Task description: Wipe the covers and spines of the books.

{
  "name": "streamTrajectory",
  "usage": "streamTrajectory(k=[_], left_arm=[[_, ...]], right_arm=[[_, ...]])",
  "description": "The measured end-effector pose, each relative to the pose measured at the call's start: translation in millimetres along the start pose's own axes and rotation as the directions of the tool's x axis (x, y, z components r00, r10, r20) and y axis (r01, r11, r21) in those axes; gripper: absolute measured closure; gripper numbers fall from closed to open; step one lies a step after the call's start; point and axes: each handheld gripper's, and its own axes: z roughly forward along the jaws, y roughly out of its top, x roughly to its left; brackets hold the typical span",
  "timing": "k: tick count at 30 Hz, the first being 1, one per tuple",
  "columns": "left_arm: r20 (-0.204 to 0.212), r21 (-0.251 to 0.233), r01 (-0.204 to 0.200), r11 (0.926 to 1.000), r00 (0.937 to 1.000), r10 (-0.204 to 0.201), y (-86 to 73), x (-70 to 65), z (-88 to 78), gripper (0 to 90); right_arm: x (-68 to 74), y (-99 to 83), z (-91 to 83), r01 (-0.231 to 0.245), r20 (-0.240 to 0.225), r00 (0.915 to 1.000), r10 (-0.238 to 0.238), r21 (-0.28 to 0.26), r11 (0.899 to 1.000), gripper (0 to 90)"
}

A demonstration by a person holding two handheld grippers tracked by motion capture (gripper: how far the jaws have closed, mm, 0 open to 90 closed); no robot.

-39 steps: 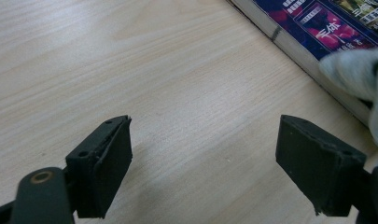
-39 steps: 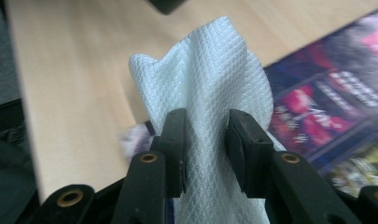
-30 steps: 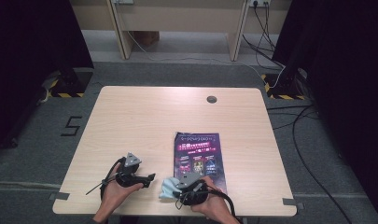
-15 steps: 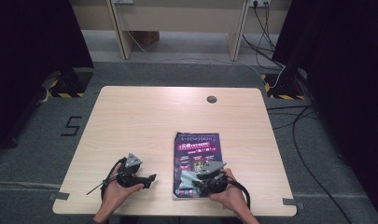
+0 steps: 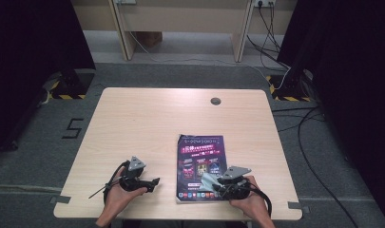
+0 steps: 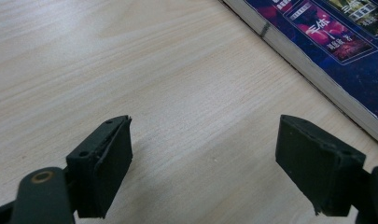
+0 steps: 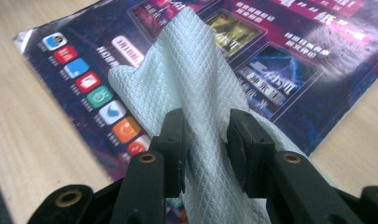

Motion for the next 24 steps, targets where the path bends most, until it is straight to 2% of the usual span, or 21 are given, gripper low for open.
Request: streamTrajectory(k=[8,14,17,18,21,22,24], left_arm=[[0.007,0.005,-0.008,1.0,0.9999,0.008,-0.1,-2.2,1.0,18.1],[0.011,0.004,-0.009,0.9999,0.9999,0.009,0.0,-2.9,1.9,18.1],[0.012,0.007,-0.013,0.9999,0.9998,0.013,0.2,-3.6,2.2,18.1],[0.02,0.008,-0.002,1.0,0.9998,0.002,-0.1,-4.7,3.0,18.1],[0.014,0.008,-0.013,0.9999,0.9998,0.013,0.2,-4.6,3.6,18.1],[0.022,0.009,-0.003,1.0,0.9997,0.003,0.0,-5.4,4.0,18.1],[0.016,0.012,-0.016,0.9998,0.9998,0.016,0.3,-5.1,4.1,18.1]], right_arm=[[-1.5,-4.9,-3.3,-0.01,-0.015,0.9998,0.01,-0.006,1.0,67.2],[-10.5,-5.1,-2.4,-0.024,0.014,0.9996,0.024,-0.018,1.0,67.2],[-17.6,-3.2,-1.0,-0.038,0.042,0.9984,0.039,-0.02,0.999,67.2],[-20.1,-2.5,-0.3,-0.037,0.047,0.9982,0.038,-0.023,0.999,67.2],[-27.8,0.2,2.0,-0.053,0.06,0.9967,0.054,-0.026,0.998,67.2],[-30.0,1.1,2.7,-0.058,0.065,0.9961,0.059,-0.025,0.998,67.2],[-33.9,3.1,4.1,-0.063,0.076,0.995,0.065,-0.024,0.998,67.1]])
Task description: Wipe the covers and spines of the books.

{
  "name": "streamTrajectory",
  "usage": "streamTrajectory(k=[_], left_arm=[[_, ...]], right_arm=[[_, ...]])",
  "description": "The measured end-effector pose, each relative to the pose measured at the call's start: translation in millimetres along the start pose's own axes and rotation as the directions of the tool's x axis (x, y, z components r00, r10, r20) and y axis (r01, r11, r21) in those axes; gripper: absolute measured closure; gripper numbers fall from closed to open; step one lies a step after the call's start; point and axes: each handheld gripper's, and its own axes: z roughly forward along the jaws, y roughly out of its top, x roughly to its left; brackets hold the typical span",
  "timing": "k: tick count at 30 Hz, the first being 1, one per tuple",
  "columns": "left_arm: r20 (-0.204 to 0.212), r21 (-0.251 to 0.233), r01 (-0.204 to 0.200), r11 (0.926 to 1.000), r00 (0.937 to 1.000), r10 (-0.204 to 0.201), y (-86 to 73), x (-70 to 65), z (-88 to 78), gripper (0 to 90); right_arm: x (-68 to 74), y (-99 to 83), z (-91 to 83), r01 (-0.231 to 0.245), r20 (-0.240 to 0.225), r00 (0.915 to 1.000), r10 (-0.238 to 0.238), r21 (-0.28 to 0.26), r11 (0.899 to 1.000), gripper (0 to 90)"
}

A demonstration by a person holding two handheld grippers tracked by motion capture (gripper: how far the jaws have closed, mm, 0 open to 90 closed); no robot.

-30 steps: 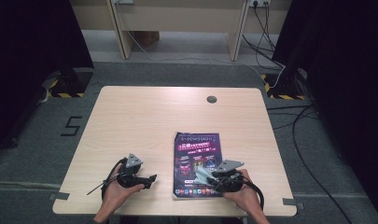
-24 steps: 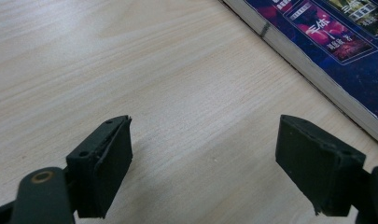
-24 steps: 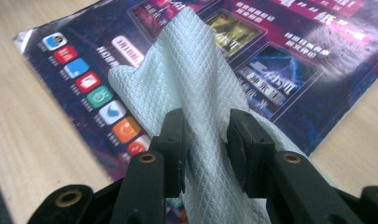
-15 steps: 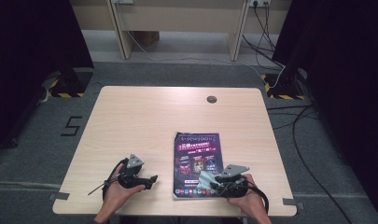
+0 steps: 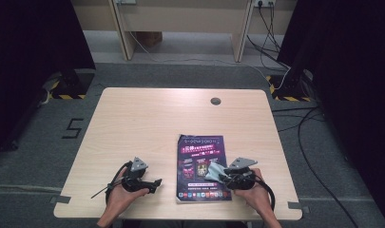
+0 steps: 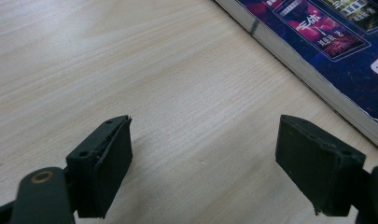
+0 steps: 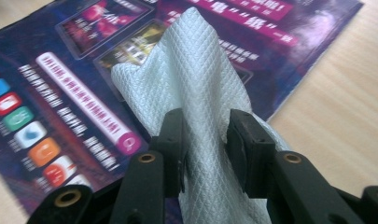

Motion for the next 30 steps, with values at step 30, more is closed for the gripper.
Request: streamTrajectory(k=[30], left_arm=[[0.021,-0.016,0.009,0.9998,0.9998,-0.008,1.0,-2.8,1.0,18.1]], right_arm=[[-47.5,55.8,49.3,-0.053,0.126,0.9907,0.053,0.0,0.999,70.8]])
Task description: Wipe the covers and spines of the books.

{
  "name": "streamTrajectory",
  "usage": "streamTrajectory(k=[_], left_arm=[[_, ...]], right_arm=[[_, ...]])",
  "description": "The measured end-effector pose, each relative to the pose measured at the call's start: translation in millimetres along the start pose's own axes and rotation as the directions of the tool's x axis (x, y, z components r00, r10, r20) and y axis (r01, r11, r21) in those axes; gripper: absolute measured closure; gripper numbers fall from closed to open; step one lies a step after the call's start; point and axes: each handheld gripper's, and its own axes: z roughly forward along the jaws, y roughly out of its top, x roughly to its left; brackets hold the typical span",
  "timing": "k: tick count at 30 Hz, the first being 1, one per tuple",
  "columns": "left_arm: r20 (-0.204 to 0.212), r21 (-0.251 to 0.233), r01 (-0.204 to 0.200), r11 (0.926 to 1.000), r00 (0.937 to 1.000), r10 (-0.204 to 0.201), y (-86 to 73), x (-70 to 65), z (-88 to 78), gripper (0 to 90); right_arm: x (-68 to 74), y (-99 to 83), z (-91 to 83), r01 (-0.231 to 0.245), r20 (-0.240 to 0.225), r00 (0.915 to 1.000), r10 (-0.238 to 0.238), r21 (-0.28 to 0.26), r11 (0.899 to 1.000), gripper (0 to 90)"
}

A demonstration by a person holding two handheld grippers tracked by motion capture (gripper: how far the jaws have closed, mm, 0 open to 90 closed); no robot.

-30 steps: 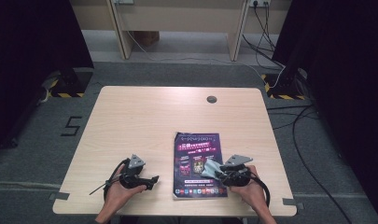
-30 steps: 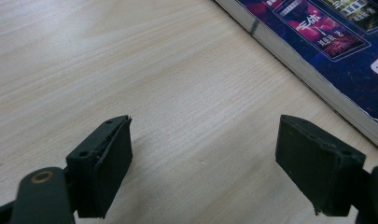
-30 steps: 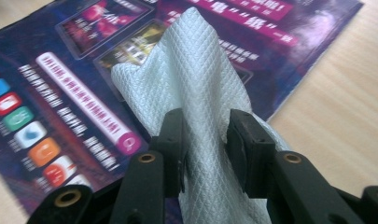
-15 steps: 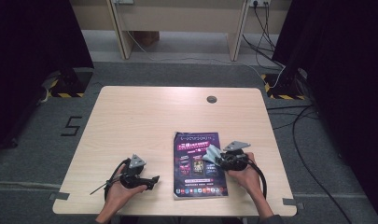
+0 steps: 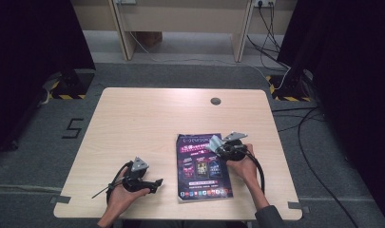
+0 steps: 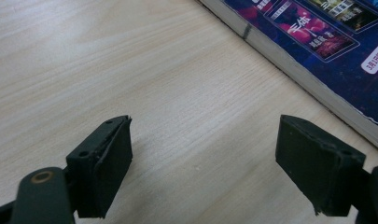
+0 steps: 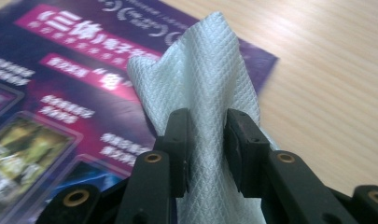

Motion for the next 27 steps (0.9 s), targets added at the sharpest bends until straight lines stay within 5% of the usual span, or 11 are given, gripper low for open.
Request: streamTrajectory(k=[5,10,13,20,27], left_arm=[[0.004,-0.008,-0.009,0.9999,1.0,0.009,0.1,-3.7,0.0,18.1],[0.017,-0.003,-0.027,0.9996,0.9995,0.027,-0.5,-8.5,1.9,18.1],[0.019,0.001,-0.031,0.9995,0.9993,0.031,-0.5,-9.4,2.7,18.1],[0.015,0.001,-0.03,0.9996,0.9994,0.03,-0.6,-8.7,2.6,18.2],[0.018,0.004,-0.035,0.9994,0.9992,0.035,-0.7,-10.0,3.0,18.3]], right_arm=[[25.1,3.6,2.3,0.054,-0.072,0.9959,-0.055,-0.006,0.999,71.2],[58.1,11.1,7.4,0.128,-0.161,0.9785,-0.129,-0.017,0.992,71.1],[65.1,14.9,10.5,0.156,-0.162,0.9742,-0.158,-0.021,0.987,70.5],[33.8,16.6,18.6,0.059,-0.094,0.9936,-0.063,-0.039,0.997,70.7],[-2.6,14.6,21.7,-0.02,-0.024,0.9995,0.018,-0.059,0.998,70.7]])
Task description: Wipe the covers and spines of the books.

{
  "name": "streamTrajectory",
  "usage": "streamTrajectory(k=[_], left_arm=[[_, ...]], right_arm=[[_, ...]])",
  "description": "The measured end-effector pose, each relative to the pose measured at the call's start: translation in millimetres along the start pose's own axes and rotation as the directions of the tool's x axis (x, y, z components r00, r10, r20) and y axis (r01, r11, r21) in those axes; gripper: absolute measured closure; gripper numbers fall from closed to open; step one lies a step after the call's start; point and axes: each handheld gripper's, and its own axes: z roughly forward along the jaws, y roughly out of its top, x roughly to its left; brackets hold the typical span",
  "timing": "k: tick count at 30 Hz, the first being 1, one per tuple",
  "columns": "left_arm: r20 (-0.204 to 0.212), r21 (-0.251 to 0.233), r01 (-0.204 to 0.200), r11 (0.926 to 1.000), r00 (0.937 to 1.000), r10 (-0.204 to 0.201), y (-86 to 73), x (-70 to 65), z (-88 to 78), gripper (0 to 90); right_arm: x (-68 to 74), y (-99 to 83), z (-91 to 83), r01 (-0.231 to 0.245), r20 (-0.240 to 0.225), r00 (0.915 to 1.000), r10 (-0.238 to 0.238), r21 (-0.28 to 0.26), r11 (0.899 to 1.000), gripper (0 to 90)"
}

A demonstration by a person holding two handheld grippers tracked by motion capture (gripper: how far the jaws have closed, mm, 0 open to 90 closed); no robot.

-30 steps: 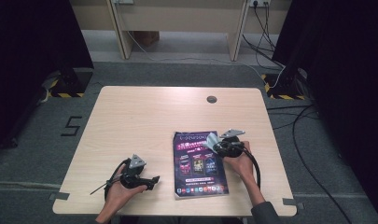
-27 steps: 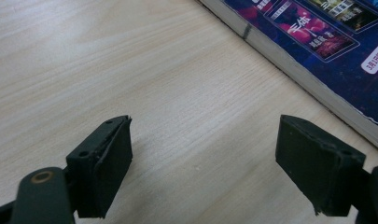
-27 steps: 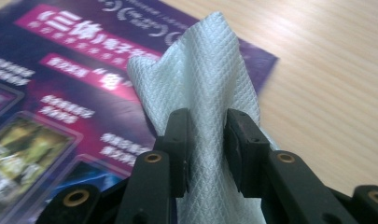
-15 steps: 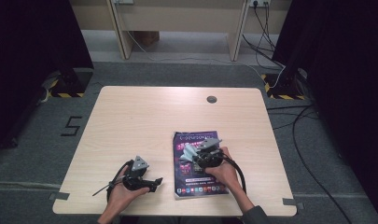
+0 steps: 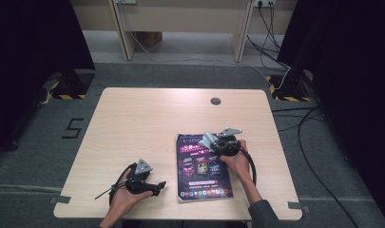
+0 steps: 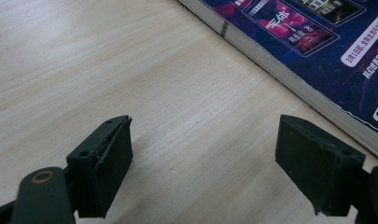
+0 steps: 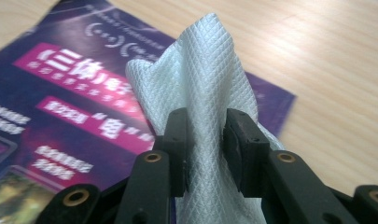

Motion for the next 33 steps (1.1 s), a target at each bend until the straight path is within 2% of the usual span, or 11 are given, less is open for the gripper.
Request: streamTrajectory(k=[3,6,11,13,15,18,21,23,25,33], left_arm=[[0.0,0.0,0.001,1.0,1.0,-0.001,0.1,0.1,0.1,18.3],[0.001,0.001,-0.003,1.0,1.0,0.003,0.2,-0.3,0.4,18.3],[0.005,0.002,-0.006,1.0,1.0,0.006,0.3,-0.6,0.7,18.3],[0.006,0.001,-0.004,1.0,1.0,0.004,0.3,-0.9,0.3,18.3],[0.006,0.002,-0.005,1.0,1.0,0.005,0.1,-0.5,0.0,18.3],[0.003,0.003,-0.005,1.0,1.0,0.005,0.2,0.1,-1.0,18.3],[0.001,0.003,-0.003,1.0,1.0,0.003,0.1,0.6,-1.3,18.3],[0.001,0.002,-0.002,1.0,1.0,0.002,0.2,0.7,-1.3,18.3],[0.003,0.004,-0.006,1.0,1.0,0.006,0.1,0.3,-1.2,18.3],[0.003,0.0,-0.001,1.0,1.0,0.001,0.2,0.7,-1.2,18.3]], right_arm=[[-9.7,-1.3,-1.0,-0.029,0.031,0.9991,0.029,-0.002,1.0,71.5],[-17.1,-2.5,-2.1,-0.06,0.033,0.9976,0.061,-0.01,0.998,74.5],[-22.4,-0.5,-9.1,-0.071,0.042,0.9964,0.073,-0.036,0.997,77.9],[-24.5,3.0,-17.8,-0.093,0.033,0.9949,0.095,-0.065,0.994,77.9],[-27.7,8.7,-30.0,-0.094,0.033,0.9947,0.097,-0.101,0.99,77.9],[-34.7,15.8,-51.0,-0.099,0.054,0.9926,0.108,-0.157,0.983,77.9],[-42.4,16.6,-72.4,-0.096,0.068,0.9915,0.111,-0.189,0.977,77.8],[-48.9,12.6,-84.1,-0.093,0.101,0.9883,0.115,-0.197,0.976,77.7],[-55.1,6.4,-91.2,-0.111,0.103,0.9857,0.134,-0.203,0.973,77.7],[-82.4,-26.2,-111.2,-0.179,0.151,0.967,0.205,-0.171,0.969,77.7]])
